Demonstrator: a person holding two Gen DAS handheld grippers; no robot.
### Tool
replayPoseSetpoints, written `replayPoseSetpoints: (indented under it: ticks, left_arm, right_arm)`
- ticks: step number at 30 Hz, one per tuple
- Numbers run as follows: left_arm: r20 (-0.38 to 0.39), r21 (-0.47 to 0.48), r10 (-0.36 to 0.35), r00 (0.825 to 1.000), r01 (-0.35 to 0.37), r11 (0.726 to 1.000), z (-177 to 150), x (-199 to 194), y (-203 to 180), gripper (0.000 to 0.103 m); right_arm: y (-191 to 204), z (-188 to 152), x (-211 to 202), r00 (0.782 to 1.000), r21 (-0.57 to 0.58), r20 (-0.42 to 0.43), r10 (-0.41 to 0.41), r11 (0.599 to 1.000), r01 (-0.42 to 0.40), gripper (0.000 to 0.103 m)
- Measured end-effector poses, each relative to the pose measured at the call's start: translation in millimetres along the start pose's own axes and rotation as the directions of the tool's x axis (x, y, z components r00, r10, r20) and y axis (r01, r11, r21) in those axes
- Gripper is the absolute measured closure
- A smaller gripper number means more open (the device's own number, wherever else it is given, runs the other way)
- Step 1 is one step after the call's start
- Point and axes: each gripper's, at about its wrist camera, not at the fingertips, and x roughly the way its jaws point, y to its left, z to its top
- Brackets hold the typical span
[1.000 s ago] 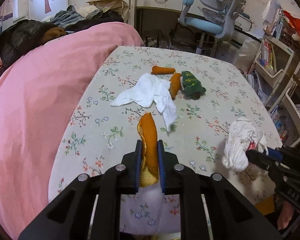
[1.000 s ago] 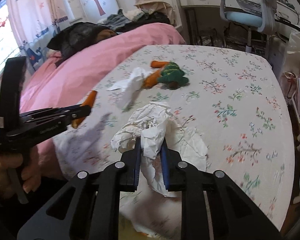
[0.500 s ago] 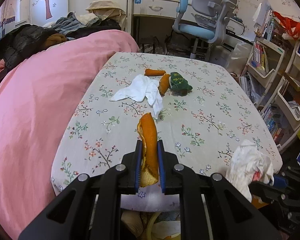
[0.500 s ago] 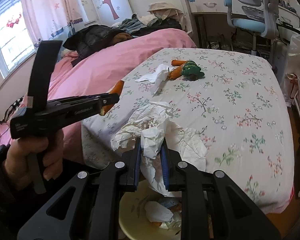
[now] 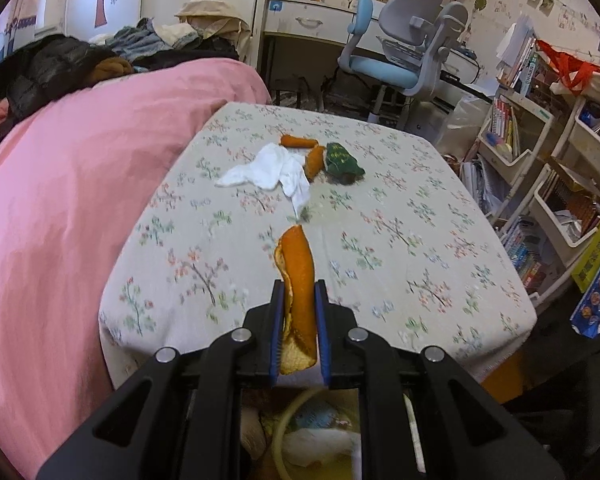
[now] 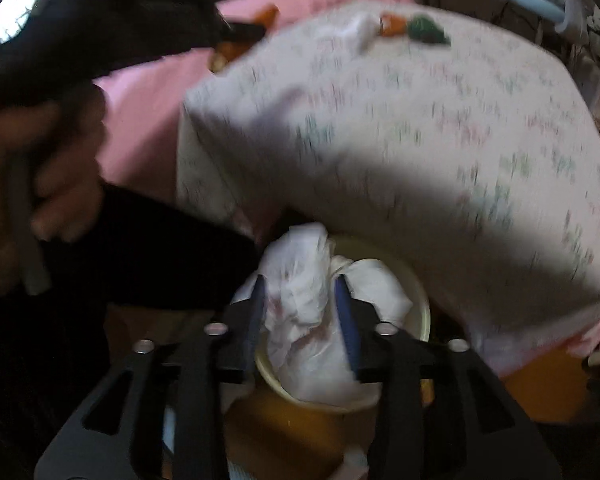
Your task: Collect trash
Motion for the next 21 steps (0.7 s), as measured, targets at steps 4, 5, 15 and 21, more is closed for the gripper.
replayPoseSetpoints:
  ticks: [4,5,15,21]
  left_arm:
    - [-0.043,0.001,-0.034,0.998,0.034,0.999,-18,-4,-7,0.088]
    - [-0.055,0.005,-0.04,0.998,0.04,0.999,-23,-4,-10,0.088]
    - [-0.227,0.222,0.024,0.974,0.028,0.975,-78,7,-61,0.05]
    - [0.001,0.204,0.164,0.986,-0.161,0.966,-62,-14,-51,0.027]
  right_arm:
    - [-9,-1,-12,0.998,0.061,0.052,-0.027,0.998,0.024,0.052]
    - [-14,-1,-17,0.996,0.08,0.078,-0.039,0.996,0.033,0.049]
    - [-63,-3,-65,0.936,0.344,0.312,-0.16,0.938,0.046,0.033]
    - [-76,-6,-67,0.93,0.405,0.314,-0.192,0.913,0.052,0.029]
